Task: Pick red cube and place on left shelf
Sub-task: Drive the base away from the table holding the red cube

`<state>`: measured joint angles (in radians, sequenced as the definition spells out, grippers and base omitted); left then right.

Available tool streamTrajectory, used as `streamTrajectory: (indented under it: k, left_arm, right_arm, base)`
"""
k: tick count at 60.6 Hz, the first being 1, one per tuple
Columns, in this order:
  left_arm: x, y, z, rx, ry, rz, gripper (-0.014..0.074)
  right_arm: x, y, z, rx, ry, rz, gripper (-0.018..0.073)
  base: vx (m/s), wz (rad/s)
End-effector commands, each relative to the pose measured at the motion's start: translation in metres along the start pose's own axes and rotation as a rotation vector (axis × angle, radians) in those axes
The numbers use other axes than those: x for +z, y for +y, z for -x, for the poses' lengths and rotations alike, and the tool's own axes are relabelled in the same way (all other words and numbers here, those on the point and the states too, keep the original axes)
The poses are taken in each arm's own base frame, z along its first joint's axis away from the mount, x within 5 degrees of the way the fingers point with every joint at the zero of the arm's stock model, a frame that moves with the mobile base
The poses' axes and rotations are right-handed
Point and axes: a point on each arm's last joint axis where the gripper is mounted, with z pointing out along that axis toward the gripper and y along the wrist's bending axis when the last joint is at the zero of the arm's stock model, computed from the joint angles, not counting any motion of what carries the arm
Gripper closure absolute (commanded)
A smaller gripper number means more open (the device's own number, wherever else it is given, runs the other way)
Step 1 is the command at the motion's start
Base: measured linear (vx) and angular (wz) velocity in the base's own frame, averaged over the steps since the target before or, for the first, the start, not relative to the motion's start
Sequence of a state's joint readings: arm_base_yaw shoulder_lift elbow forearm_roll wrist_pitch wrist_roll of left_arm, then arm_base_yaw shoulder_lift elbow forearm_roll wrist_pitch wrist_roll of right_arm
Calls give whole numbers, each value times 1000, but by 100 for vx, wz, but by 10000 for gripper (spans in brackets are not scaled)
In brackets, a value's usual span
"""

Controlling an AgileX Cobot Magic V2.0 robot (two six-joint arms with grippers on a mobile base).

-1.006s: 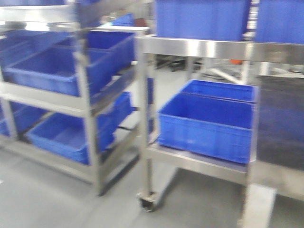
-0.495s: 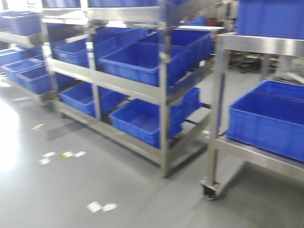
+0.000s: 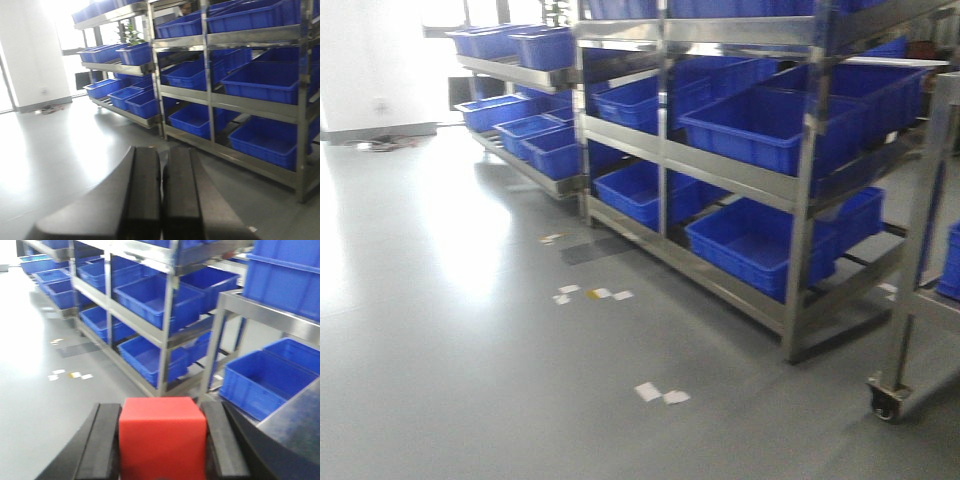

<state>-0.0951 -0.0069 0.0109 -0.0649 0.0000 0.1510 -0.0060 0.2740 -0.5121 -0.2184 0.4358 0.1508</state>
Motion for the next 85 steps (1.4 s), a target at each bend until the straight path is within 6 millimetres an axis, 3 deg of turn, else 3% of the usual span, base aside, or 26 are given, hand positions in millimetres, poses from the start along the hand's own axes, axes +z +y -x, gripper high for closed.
streamTrajectory:
  k: [1, 85]
  left_arm:
    - [1, 0, 0, -1, -54, 2, 491]
    - [1, 0, 0, -1, -54, 2, 491]
  right_arm:
    - [-2, 0, 16, -23, -105, -1, 503]
    - [-2, 0, 16, -23, -105, -1, 503]
  base:
    - [-29, 31]
    - [-29, 43]
